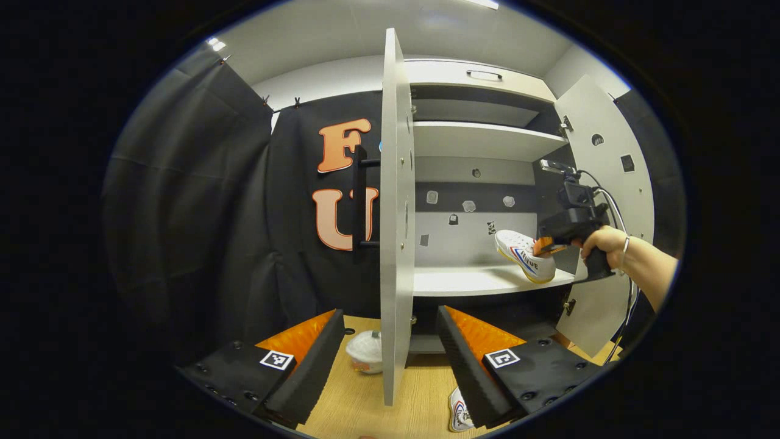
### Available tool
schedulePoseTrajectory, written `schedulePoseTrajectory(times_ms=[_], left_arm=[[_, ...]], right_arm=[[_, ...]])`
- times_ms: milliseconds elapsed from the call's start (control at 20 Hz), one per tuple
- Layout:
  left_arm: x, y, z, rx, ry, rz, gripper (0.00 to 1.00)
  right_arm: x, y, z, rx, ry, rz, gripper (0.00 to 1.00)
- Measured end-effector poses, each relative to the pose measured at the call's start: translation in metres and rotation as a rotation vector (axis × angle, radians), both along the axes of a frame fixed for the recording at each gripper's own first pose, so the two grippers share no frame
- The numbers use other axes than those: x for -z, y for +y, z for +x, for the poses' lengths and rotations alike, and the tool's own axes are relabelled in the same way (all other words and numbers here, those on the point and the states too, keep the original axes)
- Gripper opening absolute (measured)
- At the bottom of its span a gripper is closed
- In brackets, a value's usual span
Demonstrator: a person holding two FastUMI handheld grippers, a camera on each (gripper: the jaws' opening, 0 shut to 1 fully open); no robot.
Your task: Grab one shoe with the right hand and put it into the shoe cabinet, grab the other shoe with the left hand and put it into the shoe cabinet; then close the right door with the right hand and the left door with the left hand.
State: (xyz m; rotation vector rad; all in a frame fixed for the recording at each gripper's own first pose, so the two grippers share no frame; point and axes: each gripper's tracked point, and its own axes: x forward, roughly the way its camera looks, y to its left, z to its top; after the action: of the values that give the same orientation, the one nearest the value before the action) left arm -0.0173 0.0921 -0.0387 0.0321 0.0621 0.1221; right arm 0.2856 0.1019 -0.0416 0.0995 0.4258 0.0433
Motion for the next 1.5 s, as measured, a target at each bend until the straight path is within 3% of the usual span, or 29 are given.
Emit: schedulePoseTrajectory(times_ms=[250, 500, 700, 850, 900, 950, 1300, 1500], left_arm=[[0.007, 0.009, 0.009, -0.024, 0.017, 0.003, 0.98], [0.012, 0.013, 0.017, -0.038, 0.045, 0.002, 0.98], [0.013, 0.006, 0.025, -0.013, 0.054, 0.000, 0.98], [0.012, -0.003, 0.030, 0.016, 0.056, -0.007, 0.98], [0.012, -0.007, 0.030, 0.027, 0.057, -0.009, 0.98], [0.012, -0.012, 0.029, 0.038, 0.057, -0.009, 0.97], [0.022, -0.030, 0.026, 0.089, 0.076, -0.013, 0.97], [0.036, -0.044, 0.021, 0.125, 0.100, -0.017, 0.98]], right_arm=[[0.027, 0.005, 0.045, 0.020, 0.078, 0.019, 0.00], [0.048, 0.006, 0.058, 0.039, 0.134, 0.021, 0.00], [0.051, 0.003, 0.058, 0.041, 0.144, 0.017, 0.10], [0.029, 0.002, 0.061, 0.059, 0.079, 0.054, 0.16], [0.025, -0.001, 0.059, 0.065, 0.070, 0.056, 0.09], [0.023, -0.003, 0.056, 0.063, 0.061, 0.042, 0.17], [-0.008, -0.016, 0.010, 0.060, -0.079, -0.061, 0.35], [-0.025, -0.013, -0.035, 0.027, -0.154, -0.046, 0.50]])
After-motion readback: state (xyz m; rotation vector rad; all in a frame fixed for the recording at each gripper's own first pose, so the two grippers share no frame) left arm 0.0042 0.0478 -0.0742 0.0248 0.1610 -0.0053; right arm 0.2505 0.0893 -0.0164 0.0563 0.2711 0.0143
